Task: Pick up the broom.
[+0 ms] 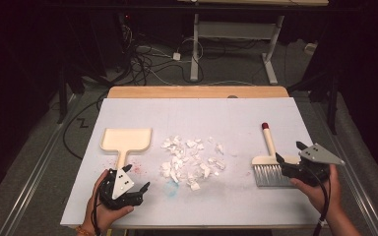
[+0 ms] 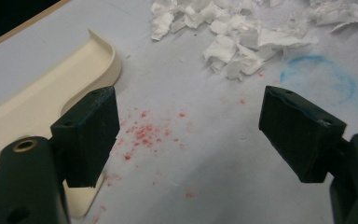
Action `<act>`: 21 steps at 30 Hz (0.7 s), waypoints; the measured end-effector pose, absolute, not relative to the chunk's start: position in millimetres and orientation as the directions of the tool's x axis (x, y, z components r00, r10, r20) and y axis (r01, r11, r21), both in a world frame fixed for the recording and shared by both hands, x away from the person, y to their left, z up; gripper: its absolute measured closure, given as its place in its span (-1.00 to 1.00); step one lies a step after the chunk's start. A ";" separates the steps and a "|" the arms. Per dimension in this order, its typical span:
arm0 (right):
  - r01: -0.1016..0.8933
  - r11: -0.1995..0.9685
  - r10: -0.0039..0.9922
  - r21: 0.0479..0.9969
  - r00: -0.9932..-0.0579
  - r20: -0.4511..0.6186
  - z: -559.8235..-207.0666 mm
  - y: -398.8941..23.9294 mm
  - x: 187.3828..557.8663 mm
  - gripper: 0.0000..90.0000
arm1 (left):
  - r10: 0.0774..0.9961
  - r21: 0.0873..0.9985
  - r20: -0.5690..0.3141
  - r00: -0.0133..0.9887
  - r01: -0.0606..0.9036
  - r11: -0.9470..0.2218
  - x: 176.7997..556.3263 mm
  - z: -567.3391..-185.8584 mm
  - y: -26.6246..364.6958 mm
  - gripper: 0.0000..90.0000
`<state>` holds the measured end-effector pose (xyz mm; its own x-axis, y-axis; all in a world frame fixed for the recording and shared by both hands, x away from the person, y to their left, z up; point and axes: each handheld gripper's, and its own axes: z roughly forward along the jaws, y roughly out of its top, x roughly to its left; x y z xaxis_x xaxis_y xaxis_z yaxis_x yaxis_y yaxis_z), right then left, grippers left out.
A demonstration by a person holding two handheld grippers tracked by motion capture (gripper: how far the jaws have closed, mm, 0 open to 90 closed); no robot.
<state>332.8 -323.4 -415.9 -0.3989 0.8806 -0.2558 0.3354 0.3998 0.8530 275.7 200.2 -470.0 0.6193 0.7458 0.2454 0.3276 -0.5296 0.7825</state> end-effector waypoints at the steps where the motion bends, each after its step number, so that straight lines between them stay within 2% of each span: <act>1: 0.361 0.399 0.883 0.843 -0.400 -0.247 -416.1 -324.0 338.6 -0.44 | 0.746 0.781 0.243 0.620 0.331 -0.530 275.7 -470.7 199.8 -0.56; 10: 0.650 0.355 0.928 0.672 -0.329 -0.172 -429.2 -323.4 414.0 -0.43 | 0.730 0.767 0.271 0.628 0.317 -0.557 273.9 -469.8 196.0 -0.56; 14: 0.690 0.329 0.935 0.645 -0.334 -0.120 -436.7 -323.2 432.1 -0.40 | 0.729 0.765 0.272 0.628 0.319 -0.560 273.3 -470.5 197.3 -0.56; 15: 0.720 0.329 0.935 0.611 -0.339 -0.104 -441.0 -319.8 441.3 -0.38 | 0.731 0.765 0.270 0.627 0.320 -0.558 273.0 -470.6 197.8 -0.56; 17: 0.746 0.327 0.940 0.581 -0.321 -0.117 -446.0 -315.2 448.8 -0.36 | 0.728 0.760 0.275 0.628 0.322 -0.565 273.3 -470.9 198.1 -0.56; 20: 0.784 0.310 0.945 0.538 -0.315 -0.086 -453.3 -310.9 457.9 -0.30 | 0.730 0.754 0.274 0.627 0.331 -0.567 271.9 -470.8 197.1 -0.56; 21: 0.794 0.300 0.947 0.528 -0.314 -0.065 -452.8 -311.4 460.2 -0.20 | 0.727 0.752 0.278 0.628 0.329 -0.571 270.3 -470.9 197.2 -0.56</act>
